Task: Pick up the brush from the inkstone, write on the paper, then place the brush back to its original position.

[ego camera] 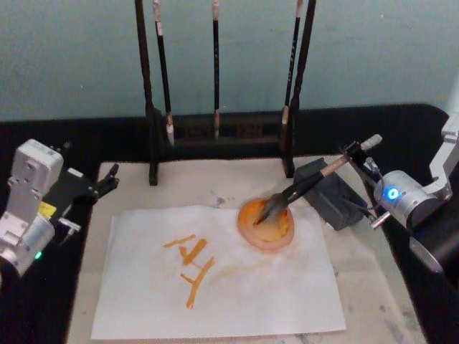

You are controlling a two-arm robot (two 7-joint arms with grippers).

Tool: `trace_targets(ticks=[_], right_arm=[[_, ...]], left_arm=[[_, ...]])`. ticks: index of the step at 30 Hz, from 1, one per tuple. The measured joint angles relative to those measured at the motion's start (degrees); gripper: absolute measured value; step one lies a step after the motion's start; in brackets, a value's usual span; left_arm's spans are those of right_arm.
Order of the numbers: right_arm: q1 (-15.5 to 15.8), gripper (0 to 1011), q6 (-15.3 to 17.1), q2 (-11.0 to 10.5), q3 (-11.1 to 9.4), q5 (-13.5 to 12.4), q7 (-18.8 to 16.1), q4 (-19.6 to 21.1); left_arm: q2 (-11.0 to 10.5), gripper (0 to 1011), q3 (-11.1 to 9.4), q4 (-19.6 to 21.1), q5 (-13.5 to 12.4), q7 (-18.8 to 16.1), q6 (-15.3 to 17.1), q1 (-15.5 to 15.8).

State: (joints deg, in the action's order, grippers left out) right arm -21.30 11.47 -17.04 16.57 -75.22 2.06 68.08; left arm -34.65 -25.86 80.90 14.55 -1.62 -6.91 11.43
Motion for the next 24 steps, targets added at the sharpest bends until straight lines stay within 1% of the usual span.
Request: trace_targets(ticks=[3,15,17,21,22,24], right_arm=[[-0.06,0,-0.1,-0.23,0.35,-0.27,0.34,-0.01],[-0.06,0,-0.1,-0.16,0.23,-0.26,0.28,-0.02],[-0.06,30,-0.1,-0.16,0.2,-0.25,0.25,-0.02],[-0.04,131,-0.1,-0.14,0.17,-0.23,0.21,-0.02],[-0.04,173,-0.1,-0.13,0.16,-0.22,0.2,-0.01],[-0.03,208,-0.09,-0.12,0.15,-0.21,0.18,-0.01]], left_arm=[[0.0,1010,0.0,0.0,0.0,0.0,0.0,0.0],[0.0,1010,0.0,0.0,0.0,0.0,0.0,0.0],[0.0,1010,0.0,0.0,0.0,0.0,0.0,0.0],[0.0,1010,0.0,0.0,0.0,0.0,0.0,0.0],[0.0,1010,0.0,0.0,0.0,0.0,0.0,0.0],[0.0,1010,0.0,0.0,0.0,0.0,0.0,0.0]])
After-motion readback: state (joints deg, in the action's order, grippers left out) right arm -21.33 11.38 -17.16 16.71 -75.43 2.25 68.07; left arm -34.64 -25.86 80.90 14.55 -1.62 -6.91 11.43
